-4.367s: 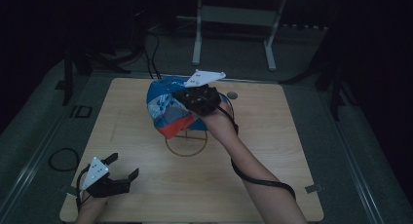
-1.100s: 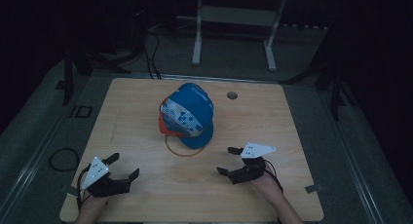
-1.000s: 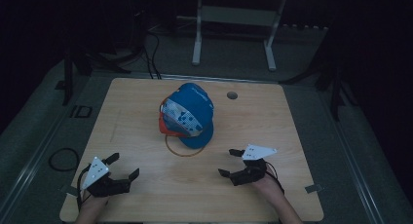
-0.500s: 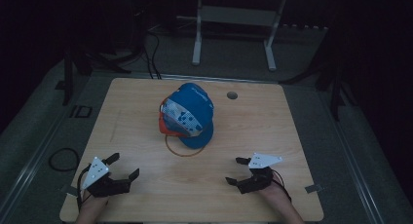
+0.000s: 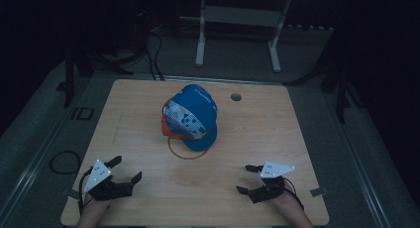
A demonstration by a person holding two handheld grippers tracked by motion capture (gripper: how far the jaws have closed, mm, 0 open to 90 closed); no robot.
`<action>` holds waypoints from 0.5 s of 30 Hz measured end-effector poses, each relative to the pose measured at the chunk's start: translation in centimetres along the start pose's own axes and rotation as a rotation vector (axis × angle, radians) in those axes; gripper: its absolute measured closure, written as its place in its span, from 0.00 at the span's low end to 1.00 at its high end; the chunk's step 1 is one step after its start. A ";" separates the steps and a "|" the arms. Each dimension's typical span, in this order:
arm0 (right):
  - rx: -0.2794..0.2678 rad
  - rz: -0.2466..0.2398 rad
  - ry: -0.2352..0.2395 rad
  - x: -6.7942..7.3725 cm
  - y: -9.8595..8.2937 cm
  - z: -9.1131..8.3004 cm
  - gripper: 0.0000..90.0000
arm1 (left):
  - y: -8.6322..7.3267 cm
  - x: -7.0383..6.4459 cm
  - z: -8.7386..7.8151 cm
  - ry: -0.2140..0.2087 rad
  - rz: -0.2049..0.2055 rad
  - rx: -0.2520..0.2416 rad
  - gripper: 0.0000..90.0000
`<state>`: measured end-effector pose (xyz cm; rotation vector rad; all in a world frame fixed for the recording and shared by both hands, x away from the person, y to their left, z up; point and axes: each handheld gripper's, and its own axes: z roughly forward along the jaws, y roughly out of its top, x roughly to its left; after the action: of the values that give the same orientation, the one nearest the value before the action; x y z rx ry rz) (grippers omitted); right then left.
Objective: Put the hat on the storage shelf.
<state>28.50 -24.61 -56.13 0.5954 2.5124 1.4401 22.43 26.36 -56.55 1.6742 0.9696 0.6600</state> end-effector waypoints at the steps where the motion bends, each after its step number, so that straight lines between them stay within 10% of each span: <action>1: 0.002 -0.004 -0.031 -0.2 -0.1 -0.4 0.16 | 0.0 0.0 0.0 0.001 0.001 0.003 0.05; 15: -0.046 0.083 -0.097 -2.4 -1.3 -1.8 0.16 | 0.0 0.0 0.0 -0.003 -0.001 0.000 0.05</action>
<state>29.67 -27.63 -56.41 0.7510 2.4002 1.4550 22.42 26.36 -56.59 1.6741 0.9688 0.6565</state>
